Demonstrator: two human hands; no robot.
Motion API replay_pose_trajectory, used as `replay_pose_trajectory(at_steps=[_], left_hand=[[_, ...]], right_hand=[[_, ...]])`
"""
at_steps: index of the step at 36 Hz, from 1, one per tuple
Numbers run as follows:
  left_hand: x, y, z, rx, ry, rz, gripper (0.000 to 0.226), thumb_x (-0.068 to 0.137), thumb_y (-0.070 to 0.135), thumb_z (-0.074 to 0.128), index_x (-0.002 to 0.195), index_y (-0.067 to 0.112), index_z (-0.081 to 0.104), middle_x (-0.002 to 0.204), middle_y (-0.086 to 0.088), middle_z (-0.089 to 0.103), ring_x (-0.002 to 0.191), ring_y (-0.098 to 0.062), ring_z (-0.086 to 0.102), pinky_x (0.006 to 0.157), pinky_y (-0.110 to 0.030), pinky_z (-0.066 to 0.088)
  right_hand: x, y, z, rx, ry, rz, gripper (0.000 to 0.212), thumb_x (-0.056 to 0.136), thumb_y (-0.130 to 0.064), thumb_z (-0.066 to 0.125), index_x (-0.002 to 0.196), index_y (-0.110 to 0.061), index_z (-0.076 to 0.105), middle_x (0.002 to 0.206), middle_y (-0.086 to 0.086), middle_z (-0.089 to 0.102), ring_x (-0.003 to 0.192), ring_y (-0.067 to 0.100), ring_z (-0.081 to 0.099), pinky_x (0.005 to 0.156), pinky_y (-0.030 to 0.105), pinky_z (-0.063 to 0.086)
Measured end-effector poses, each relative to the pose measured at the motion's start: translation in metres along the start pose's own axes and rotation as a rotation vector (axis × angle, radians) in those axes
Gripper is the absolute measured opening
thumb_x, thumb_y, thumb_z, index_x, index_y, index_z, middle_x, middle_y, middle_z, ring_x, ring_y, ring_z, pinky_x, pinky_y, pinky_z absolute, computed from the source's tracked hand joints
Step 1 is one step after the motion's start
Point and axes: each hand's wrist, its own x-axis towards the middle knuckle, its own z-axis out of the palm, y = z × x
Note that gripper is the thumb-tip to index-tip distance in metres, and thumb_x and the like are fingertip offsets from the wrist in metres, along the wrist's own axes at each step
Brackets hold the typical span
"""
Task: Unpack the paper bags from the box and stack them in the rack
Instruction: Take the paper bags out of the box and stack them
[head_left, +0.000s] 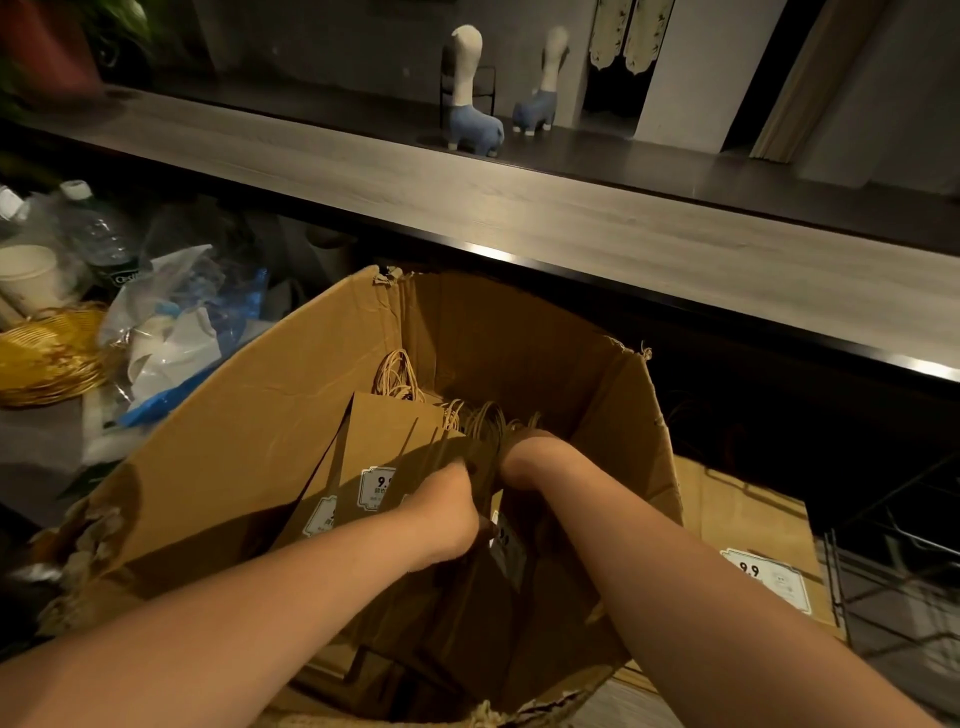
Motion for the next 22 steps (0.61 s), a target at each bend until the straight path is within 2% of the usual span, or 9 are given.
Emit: replay_pose_trajectory(at_steps=[3,5,7,9,11,14,16,19,22], left_hand=[[0.000,-0.006,0.002,-0.119,-0.056,-0.106,0.033,0.101,0.012,0.044,0.133,0.007,0.047,0.093,-0.003,0.052,0.088,-0.016,0.052,0.076,-0.026,0.042],[0.000,-0.007,0.000,-0.116,-0.070,-0.088,0.032,0.100,0.011,0.043,0.128,0.001,0.053,0.078,0.000,0.045,0.085,-0.020,0.051,0.075,-0.026,0.038],[0.005,-0.008,-0.002,-0.082,-0.061,-0.068,0.032,0.098,0.011,0.044,0.127,0.001,0.053,0.090,-0.004,0.051,0.097,-0.025,0.055,0.080,-0.027,0.042],[0.009,-0.007,-0.011,-0.156,-0.070,-0.102,0.032,0.097,0.010,0.043,0.129,0.007,0.050,0.113,-0.007,0.054,0.106,-0.025,0.054,0.090,-0.031,0.046],[0.014,-0.007,-0.027,-0.255,-0.075,-0.116,0.034,0.096,0.010,0.047,0.129,0.008,0.051,0.125,-0.010,0.055,0.112,-0.025,0.054,0.096,-0.034,0.046],[0.021,-0.014,-0.057,-0.338,-0.109,-0.141,0.021,0.088,0.011,0.053,0.108,0.004,0.060,0.119,-0.017,0.061,0.109,-0.034,0.059,0.097,-0.048,0.049],[0.023,-0.020,-0.074,-0.372,-0.100,-0.146,0.016,0.084,0.008,0.053,0.098,0.001,0.059,0.114,-0.022,0.063,0.105,-0.039,0.060,0.095,-0.051,0.050],[0.018,-0.024,-0.090,-0.416,-0.123,-0.162,0.036,0.080,0.001,0.052,0.115,0.001,0.055,0.121,-0.021,0.060,0.112,-0.036,0.057,0.099,-0.046,0.048],[0.014,-0.031,-0.099,-0.449,-0.226,-0.186,0.067,0.069,0.000,0.059,0.134,0.003,0.044,0.140,-0.019,0.049,0.131,-0.037,0.043,0.110,-0.050,0.035]], right_hand=[[-0.002,0.003,0.000,0.011,-0.019,0.001,0.038,0.095,-0.024,0.052,0.132,-0.016,0.054,0.128,0.008,0.055,0.116,0.027,0.054,0.099,0.043,0.048],[-0.001,0.003,0.000,0.015,-0.022,0.008,0.042,0.095,-0.020,0.049,0.137,-0.016,0.050,0.134,0.010,0.052,0.120,0.029,0.051,0.101,0.042,0.047],[0.000,0.005,-0.001,-0.004,-0.004,-0.002,0.046,0.096,-0.017,0.048,0.142,-0.015,0.044,0.139,0.011,0.049,0.124,0.030,0.049,0.101,0.041,0.046],[-0.001,0.008,-0.002,-0.019,-0.001,0.004,0.046,0.096,-0.015,0.048,0.142,-0.011,0.044,0.139,0.013,0.050,0.125,0.031,0.049,0.100,0.041,0.045],[-0.001,0.013,-0.002,-0.005,0.001,0.023,0.046,0.097,-0.014,0.047,0.142,-0.008,0.042,0.138,0.014,0.050,0.126,0.032,0.049,0.103,0.041,0.044],[-0.008,0.017,-0.005,0.130,0.021,0.054,0.041,0.101,-0.014,0.040,0.141,-0.007,0.043,0.137,0.014,0.050,0.125,0.030,0.050,0.104,0.038,0.045],[-0.012,0.016,-0.007,0.294,0.007,0.066,0.043,0.104,-0.018,0.033,0.144,-0.005,0.038,0.141,0.016,0.047,0.126,0.030,0.049,0.102,0.034,0.044],[-0.011,0.012,-0.006,0.804,-0.186,0.156,0.044,0.102,-0.030,0.037,0.140,-0.008,0.042,0.122,0.019,0.061,0.109,0.034,0.062,0.092,0.040,0.053],[-0.016,0.009,-0.010,1.218,-0.360,0.128,0.026,0.102,-0.022,0.042,0.121,-0.005,0.048,0.104,0.019,0.064,0.103,0.036,0.064,0.089,0.052,0.054]])
